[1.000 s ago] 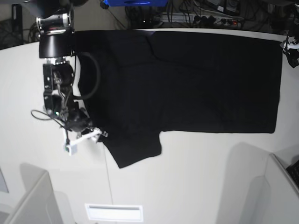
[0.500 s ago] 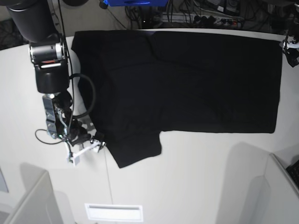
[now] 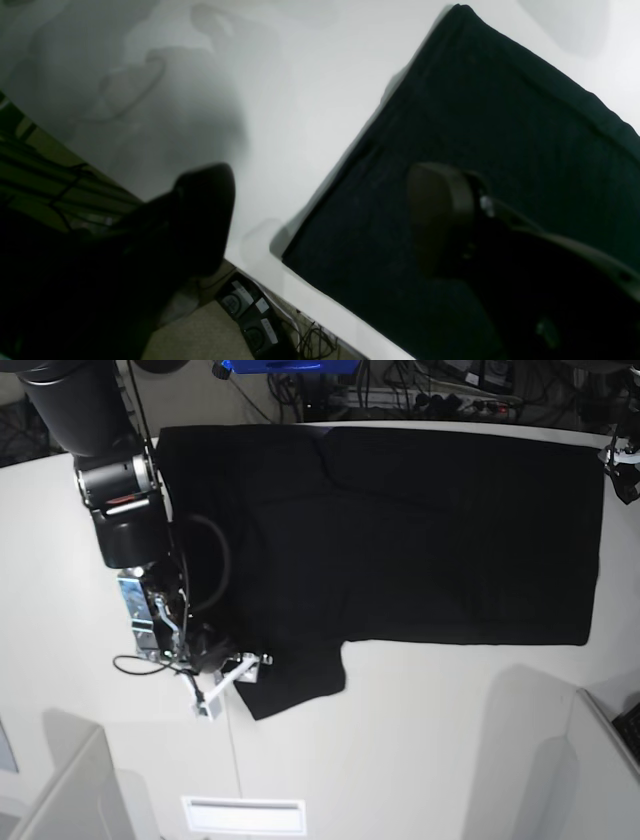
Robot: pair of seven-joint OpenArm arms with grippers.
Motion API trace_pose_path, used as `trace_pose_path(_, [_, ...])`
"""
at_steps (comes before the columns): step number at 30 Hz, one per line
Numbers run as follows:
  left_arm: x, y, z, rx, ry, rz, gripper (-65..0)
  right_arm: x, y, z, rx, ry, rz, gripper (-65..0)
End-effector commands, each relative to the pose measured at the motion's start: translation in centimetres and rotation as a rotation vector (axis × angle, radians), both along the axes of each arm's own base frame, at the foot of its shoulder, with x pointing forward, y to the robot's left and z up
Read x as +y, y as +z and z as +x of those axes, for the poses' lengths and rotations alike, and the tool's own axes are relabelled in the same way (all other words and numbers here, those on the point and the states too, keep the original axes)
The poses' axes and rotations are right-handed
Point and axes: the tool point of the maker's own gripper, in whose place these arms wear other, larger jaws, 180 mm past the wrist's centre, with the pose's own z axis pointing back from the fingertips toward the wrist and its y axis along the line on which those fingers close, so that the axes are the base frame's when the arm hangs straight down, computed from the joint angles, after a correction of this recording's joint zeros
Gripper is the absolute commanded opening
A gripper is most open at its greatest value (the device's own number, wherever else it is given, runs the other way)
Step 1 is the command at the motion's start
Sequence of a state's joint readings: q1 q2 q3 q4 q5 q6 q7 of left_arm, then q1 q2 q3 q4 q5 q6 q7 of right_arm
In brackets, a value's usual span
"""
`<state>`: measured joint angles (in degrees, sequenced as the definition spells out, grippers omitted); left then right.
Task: Fold the T-shirt properly
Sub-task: 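Release and move the right gripper to the shirt's sleeve corner, then move the left gripper to the hem corner and grasp both corners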
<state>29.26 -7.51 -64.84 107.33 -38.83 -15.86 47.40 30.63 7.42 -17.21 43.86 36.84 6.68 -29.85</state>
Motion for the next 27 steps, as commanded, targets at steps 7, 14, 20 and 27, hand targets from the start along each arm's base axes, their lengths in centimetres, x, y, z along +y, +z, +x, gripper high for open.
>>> trace_pose_path(7, [0.6,1.0,-0.3,-0.005,-0.006,0.038,-13.3,-0.8,0.4,0.4,-0.011,-0.021,0.003,-41.1])
trace_pose_path(14, [0.5,1.0,-0.1,-0.002,-0.013,0.039,-13.3,-0.9,0.5,0.6,-0.016,-0.022,0.001,-65.0])
trace_pose_path(20, [1.6,1.1,0.3,0.044,-0.005,0.107,-13.3,-0.5,1.5,1.1,-0.039,-0.012,0.007,-65.0])
trace_pose_path(27, [3.9,0.0,5.1,0.089,-0.064,0.139,-13.3,1.2,4.7,1.5,-0.106,0.045,0.025,-65.0])
